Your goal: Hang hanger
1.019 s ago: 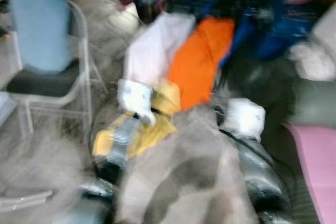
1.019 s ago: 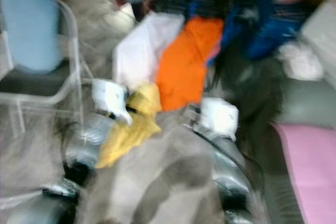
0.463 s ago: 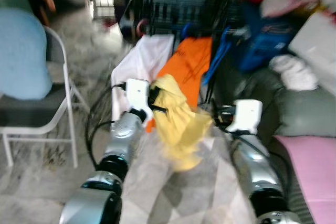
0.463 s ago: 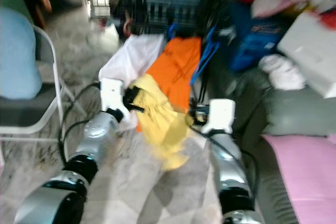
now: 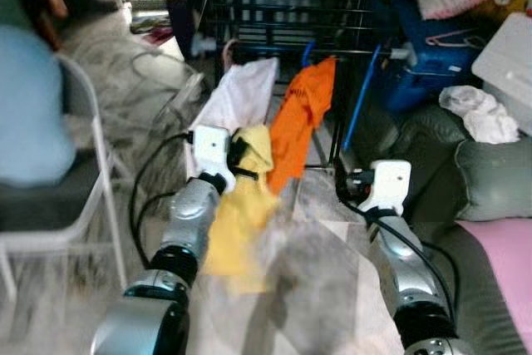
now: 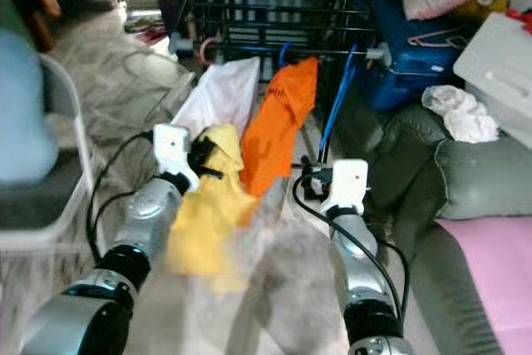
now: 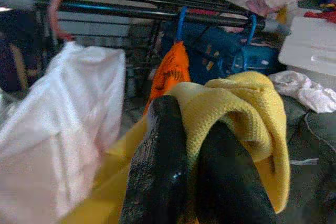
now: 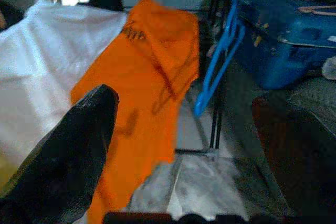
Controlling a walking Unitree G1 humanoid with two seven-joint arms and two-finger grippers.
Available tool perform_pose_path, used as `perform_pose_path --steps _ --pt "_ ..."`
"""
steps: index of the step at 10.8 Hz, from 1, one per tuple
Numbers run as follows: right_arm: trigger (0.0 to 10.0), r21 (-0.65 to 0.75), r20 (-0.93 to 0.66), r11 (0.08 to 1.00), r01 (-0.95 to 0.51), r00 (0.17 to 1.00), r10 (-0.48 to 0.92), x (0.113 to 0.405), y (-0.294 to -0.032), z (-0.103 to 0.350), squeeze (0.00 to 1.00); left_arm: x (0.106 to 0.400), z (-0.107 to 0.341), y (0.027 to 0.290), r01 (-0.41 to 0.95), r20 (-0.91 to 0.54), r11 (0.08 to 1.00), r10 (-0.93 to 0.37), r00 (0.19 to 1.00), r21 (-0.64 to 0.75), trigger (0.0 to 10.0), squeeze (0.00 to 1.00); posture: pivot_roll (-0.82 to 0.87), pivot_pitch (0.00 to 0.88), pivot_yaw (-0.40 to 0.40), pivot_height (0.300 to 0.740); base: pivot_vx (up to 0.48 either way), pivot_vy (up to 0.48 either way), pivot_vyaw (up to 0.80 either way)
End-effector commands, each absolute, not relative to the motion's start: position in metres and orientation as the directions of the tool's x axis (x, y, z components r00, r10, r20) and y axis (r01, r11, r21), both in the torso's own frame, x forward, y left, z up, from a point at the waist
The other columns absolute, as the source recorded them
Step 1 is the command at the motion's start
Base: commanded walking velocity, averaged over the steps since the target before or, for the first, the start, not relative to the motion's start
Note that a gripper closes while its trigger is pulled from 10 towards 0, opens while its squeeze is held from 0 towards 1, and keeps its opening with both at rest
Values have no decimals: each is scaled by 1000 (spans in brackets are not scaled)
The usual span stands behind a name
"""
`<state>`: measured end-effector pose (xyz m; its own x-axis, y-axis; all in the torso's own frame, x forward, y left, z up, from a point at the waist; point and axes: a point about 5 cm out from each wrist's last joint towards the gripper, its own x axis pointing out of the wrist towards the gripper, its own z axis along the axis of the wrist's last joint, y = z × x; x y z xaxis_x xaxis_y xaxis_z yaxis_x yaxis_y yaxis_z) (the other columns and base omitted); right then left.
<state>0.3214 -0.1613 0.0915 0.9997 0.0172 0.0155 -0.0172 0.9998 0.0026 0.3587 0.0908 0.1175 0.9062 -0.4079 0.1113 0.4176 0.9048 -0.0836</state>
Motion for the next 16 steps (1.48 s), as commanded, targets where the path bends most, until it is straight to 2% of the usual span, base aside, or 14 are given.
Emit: perform_pose_path --steps 1,4,5,9,16 --pt "10000 -10 41 1000 13 999 -13 323 -169 98 0 361 128 83 445 153 893 -432 889 -62 10000 0 -190 0 -10 740 398 270 0" --pt "10000 -12 46 999 30 999 -30 325 -169 99 0 361 128 85 448 156 892 -435 887 -56 10000 0 -185 0 -8 740 418 89 0" --pt "10000 -21 69 996 83 994 -81 325 -176 102 0 361 127 85 446 149 893 -434 888 -55 10000 0 -185 0 -8 740 435 0 0" --pt "10000 -32 82 989 141 987 -138 326 -184 105 0 358 125 84 453 145 890 -442 885 -50 10000 0 -179 2 -7 740 383 0 -756" --pt "10000 -53 50 998 32 998 -30 328 -178 104 0 355 119 90 432 130 900 -423 897 -49 10000 0 -168 51 -11 740 0 0 0"
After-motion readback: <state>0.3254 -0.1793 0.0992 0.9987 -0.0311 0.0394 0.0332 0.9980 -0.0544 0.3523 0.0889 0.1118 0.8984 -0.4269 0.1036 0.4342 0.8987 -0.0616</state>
